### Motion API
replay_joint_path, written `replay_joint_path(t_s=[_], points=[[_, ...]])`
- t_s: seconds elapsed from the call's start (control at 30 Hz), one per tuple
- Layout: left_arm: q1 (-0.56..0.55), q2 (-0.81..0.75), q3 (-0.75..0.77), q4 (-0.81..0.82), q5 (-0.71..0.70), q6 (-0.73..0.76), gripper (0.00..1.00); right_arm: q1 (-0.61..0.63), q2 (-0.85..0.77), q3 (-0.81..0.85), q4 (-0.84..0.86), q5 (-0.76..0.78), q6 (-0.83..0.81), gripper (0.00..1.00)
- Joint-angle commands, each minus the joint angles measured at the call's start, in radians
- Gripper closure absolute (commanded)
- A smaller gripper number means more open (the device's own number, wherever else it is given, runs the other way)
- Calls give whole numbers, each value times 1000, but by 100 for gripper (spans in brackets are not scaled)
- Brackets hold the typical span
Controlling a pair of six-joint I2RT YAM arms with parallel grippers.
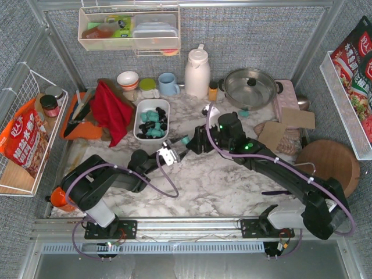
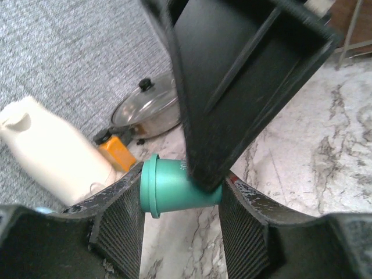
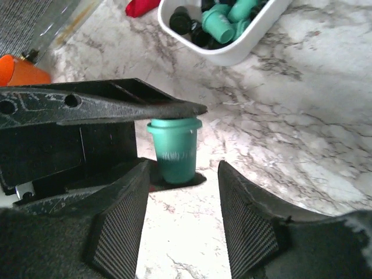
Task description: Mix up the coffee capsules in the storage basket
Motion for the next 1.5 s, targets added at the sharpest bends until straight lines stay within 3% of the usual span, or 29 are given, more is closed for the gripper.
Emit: replay_joint_path(t_s=[0.0, 0.13, 0.27, 0.47, 0.6, 0.83, 0.9, 1.23, 1.33, 1.47], points=[[3, -34, 23, -133, -119, -25, 74, -18, -37, 20, -70, 129, -41, 45], [21, -76, 47, -257, -257, -83, 76, -51, -71, 10, -93, 252, -52, 43], [94, -127, 133, -518, -385, -191, 76, -82, -69, 2, -118, 445, -45, 43], [276, -63, 296, -896, -415, -322, 73, -153, 17, -23, -39, 654, -21, 38], [328, 47, 409, -1022, -387, -337, 73, -221, 141, -4, 53, 731, -4, 28], [347, 170, 551, -1109, -404, -317, 71, -359, 419, 157, 131, 779, 19, 22], [347, 180, 567, -1119, -407, -312, 65, -385, 488, 200, 162, 803, 19, 20], [346, 142, 525, -1095, -417, -306, 2, -463, 683, 312, 324, 737, 118, 8], [345, 95, 498, -1075, -404, -317, 1, -461, 746, 305, 458, 741, 53, 6], [344, 31, 459, -1062, -378, -332, 1, -468, 776, 322, 514, 767, 3, 5]])
